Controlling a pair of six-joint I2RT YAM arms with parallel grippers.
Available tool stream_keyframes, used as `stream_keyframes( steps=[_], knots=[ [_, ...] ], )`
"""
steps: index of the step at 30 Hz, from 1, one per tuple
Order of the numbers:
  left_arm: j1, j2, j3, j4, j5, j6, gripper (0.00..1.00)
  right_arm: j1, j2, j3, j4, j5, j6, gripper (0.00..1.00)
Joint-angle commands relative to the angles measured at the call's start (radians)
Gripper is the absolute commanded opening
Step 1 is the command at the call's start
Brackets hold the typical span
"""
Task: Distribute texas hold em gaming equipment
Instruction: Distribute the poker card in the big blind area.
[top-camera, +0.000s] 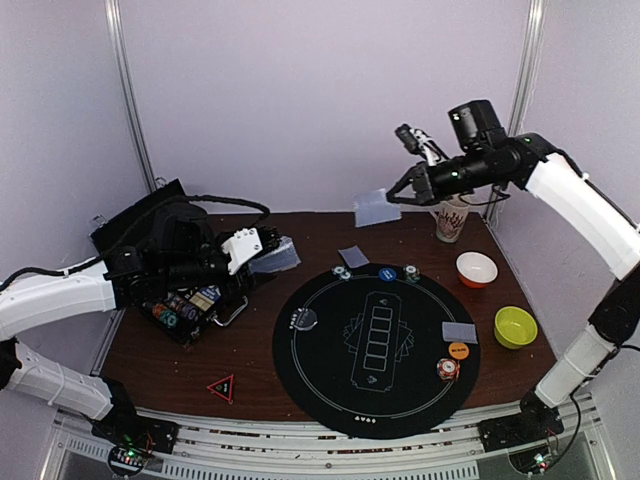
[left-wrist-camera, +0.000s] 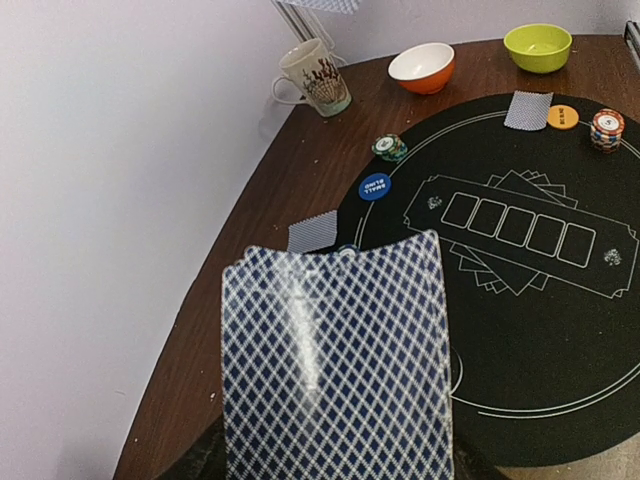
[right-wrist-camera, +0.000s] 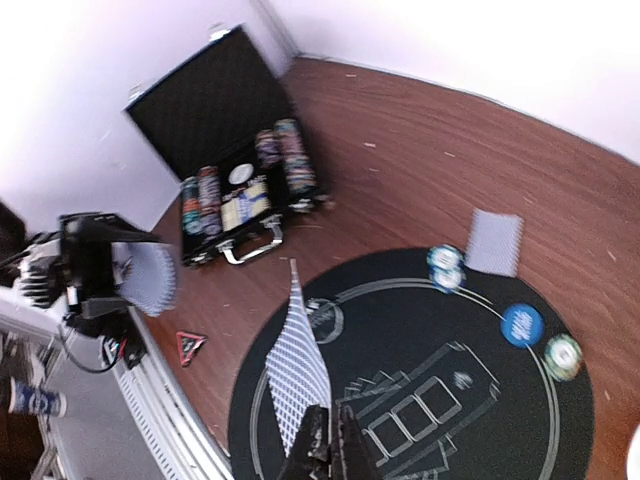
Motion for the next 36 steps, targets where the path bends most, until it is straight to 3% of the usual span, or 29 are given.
stream_keyframes(
  steps=[1,6,10,26,36],
  knots=[
    [0.003,-0.022,0.0,0.072,0.012,-0.008,0.55,-0.177,-0.109,-0.314,-0.118,0.033,0.077,0.0],
    [0.003,-0.023,-0.006,0.09,0.031,0.003,0.56,-0.325,-0.211,-0.611,-0.102,0.126,0.085,0.0],
    [0.003,-0.012,-0.004,0.099,0.035,0.017,0.56,-0.384,-0.185,-0.719,-0.089,0.267,0.057,0.0],
    [0.002,-0.001,0.005,0.093,0.026,0.034,0.56,-0.418,-0.064,-0.758,-0.026,0.206,0.019,0.0],
    [0.003,-0.004,0.005,0.09,0.02,0.039,0.56,-0.419,-0.026,-0.748,-0.05,0.285,0.04,0.0]
  ],
)
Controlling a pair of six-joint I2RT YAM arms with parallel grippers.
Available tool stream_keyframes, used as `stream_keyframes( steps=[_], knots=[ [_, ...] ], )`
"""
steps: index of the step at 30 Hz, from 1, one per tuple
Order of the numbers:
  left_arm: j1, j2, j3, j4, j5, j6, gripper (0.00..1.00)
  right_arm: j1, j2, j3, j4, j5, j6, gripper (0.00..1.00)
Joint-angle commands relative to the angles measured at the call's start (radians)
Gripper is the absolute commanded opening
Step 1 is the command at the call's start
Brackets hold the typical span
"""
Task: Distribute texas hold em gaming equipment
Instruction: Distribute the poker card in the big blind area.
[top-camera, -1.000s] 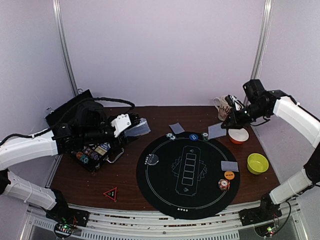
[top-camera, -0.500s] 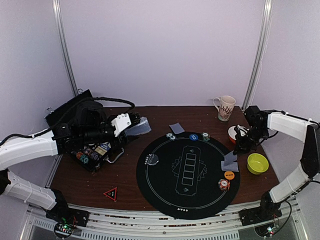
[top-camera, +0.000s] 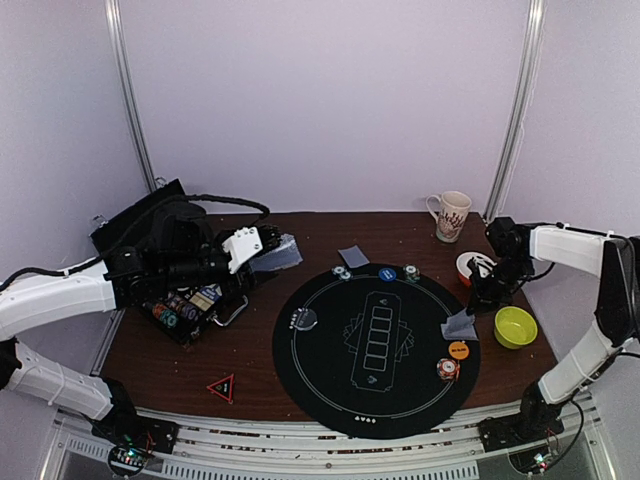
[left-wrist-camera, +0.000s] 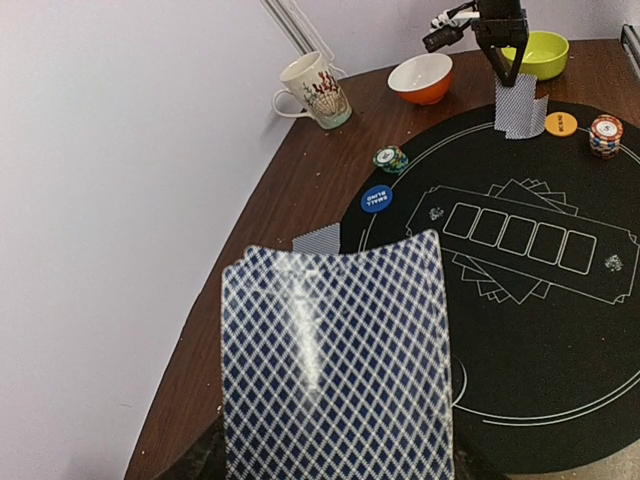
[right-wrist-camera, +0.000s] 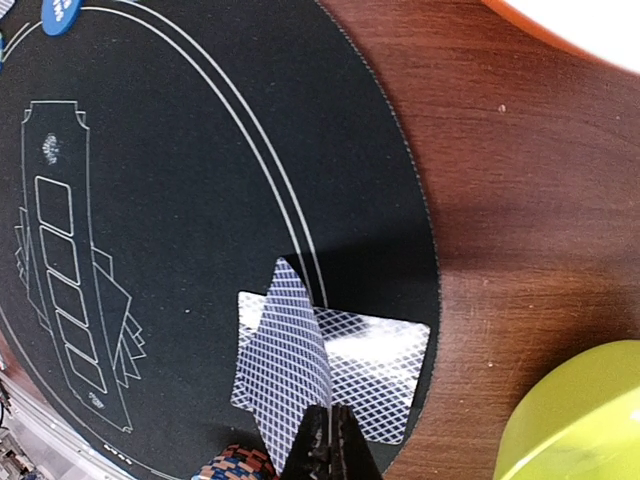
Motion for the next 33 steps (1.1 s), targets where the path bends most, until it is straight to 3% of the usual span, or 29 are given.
stream_keyframes(
  steps=[1,14,33],
  knots=[
    [0.003,-0.002,0.009,0.061,0.005,0.02,0.56,-0.006,0.015,0.011,-0.036,0.067,0.008,0.0],
    [0.003,0.003,0.01,0.057,-0.007,0.03,0.56,-0.006,0.069,0.039,-0.058,0.125,0.005,0.11],
    [0.003,0.007,0.025,0.042,-0.01,0.03,0.56,-0.001,0.115,0.101,-0.068,0.194,-0.001,0.42]
  ],
)
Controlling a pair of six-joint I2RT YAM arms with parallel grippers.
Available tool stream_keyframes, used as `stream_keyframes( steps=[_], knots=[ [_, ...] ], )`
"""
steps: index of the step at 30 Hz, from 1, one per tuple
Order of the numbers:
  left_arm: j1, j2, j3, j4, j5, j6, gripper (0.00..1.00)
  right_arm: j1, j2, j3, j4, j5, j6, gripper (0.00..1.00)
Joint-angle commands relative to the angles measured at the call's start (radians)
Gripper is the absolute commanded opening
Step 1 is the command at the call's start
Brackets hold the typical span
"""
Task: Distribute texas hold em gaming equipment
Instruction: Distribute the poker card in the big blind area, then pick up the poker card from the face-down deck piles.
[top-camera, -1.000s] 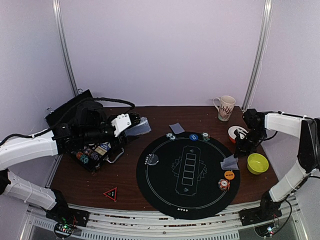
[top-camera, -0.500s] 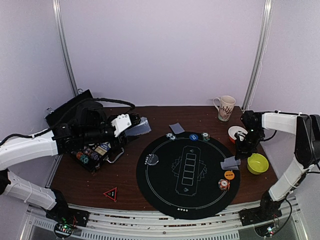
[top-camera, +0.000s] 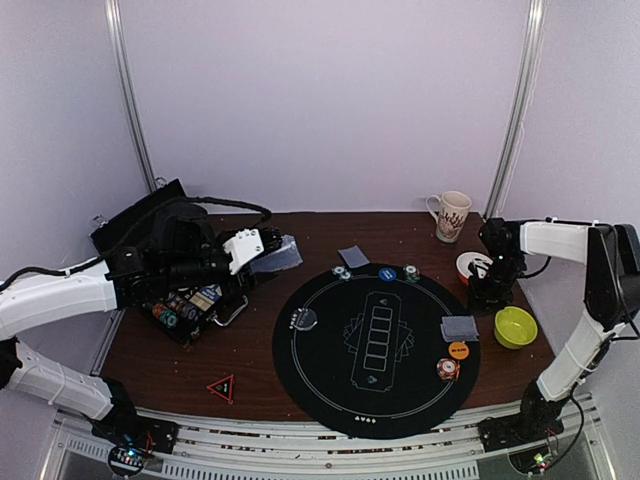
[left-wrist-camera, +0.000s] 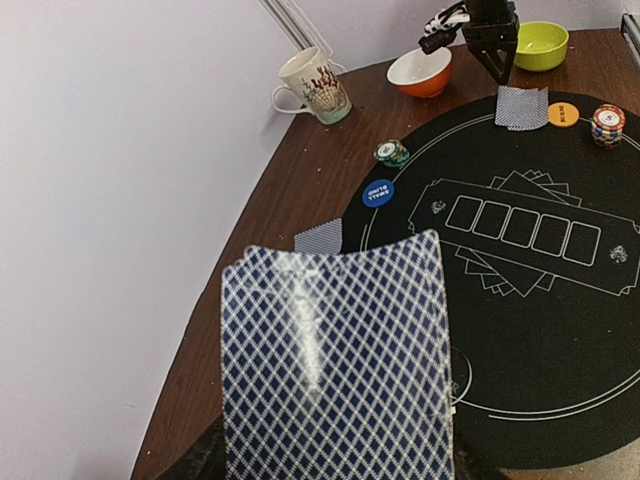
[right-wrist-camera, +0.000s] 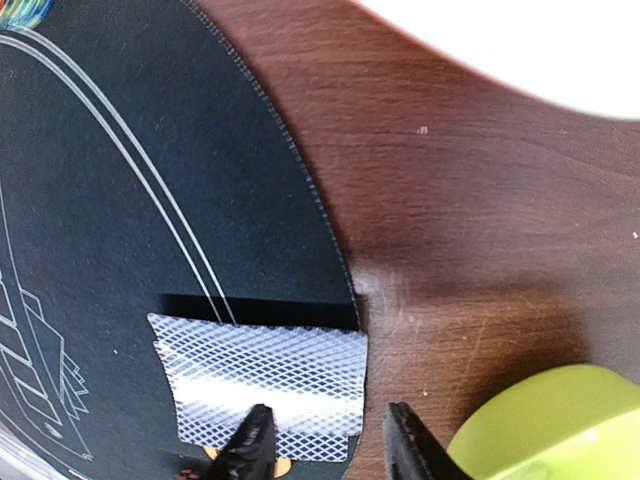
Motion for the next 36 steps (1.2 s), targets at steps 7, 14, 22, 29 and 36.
stream_keyframes(
  steps=[7,14,22,29,36],
  knots=[
    [0.003,0.0,0.032,0.045,0.006,0.017,0.56,0.119,-0.081,0.192,-0.074,0.031,-0.024,0.47],
    [0.003,0.003,0.039,0.054,0.017,0.022,0.56,0.402,-0.19,0.291,0.441,-0.491,0.139,0.58],
    [0.002,0.016,0.056,0.041,0.01,0.02,0.56,0.595,-0.043,0.357,0.786,-0.505,0.272,0.75],
    [0.001,0.011,0.051,0.041,0.001,0.022,0.56,0.706,0.112,0.515,0.681,-0.47,0.175,0.84],
    [0.002,0.018,0.05,0.042,0.0,0.022,0.56,0.742,0.228,0.627,0.541,-0.401,0.107,0.78]
  ],
)
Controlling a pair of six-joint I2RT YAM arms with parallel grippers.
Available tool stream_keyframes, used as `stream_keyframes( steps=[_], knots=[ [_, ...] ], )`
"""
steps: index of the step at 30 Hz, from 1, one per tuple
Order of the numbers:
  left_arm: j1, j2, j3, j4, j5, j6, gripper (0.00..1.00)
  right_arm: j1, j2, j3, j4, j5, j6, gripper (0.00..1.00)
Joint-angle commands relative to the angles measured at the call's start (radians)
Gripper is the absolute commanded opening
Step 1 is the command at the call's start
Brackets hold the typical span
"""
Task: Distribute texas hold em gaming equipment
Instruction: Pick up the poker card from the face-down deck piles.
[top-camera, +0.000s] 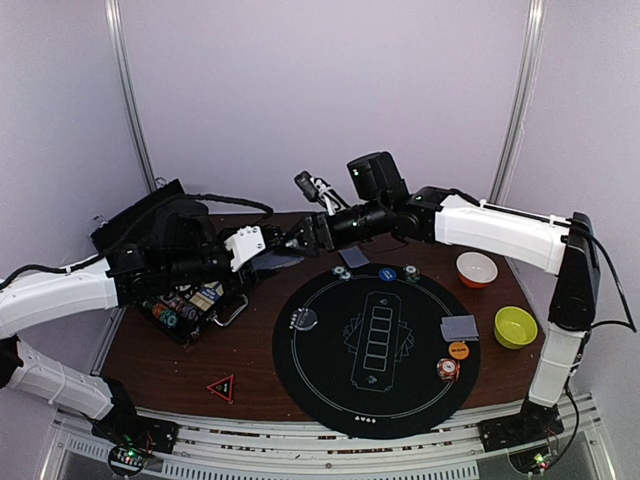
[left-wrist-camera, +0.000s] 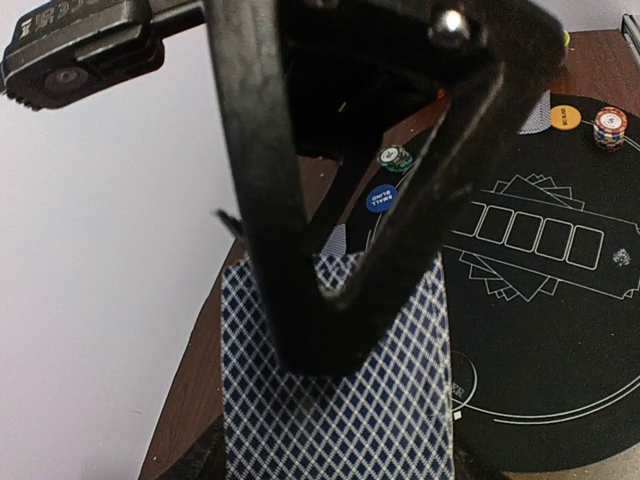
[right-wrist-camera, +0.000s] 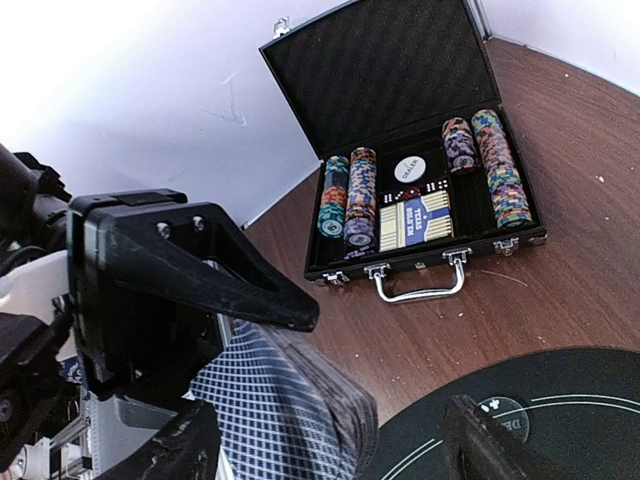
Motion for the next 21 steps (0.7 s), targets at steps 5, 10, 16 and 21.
stream_keyframes(
  steps=[5,10,16,21],
  knots=[
    [0.001,0.009,0.029,0.046,-0.004,0.014,0.56,0.005,0.064,0.104,-0.164,0.109,-0.069,0.61],
    [0.002,0.014,0.031,0.045,-0.002,0.013,0.55,0.003,0.06,0.125,-0.208,0.142,-0.092,0.55],
    [0.001,0.018,0.022,0.049,-0.01,0.014,0.55,0.001,0.038,0.131,-0.208,0.142,-0.089,0.43],
    [0.001,0.017,0.022,0.049,-0.017,0.018,0.55,0.0,0.036,0.154,-0.264,0.172,-0.115,0.28]
  ],
)
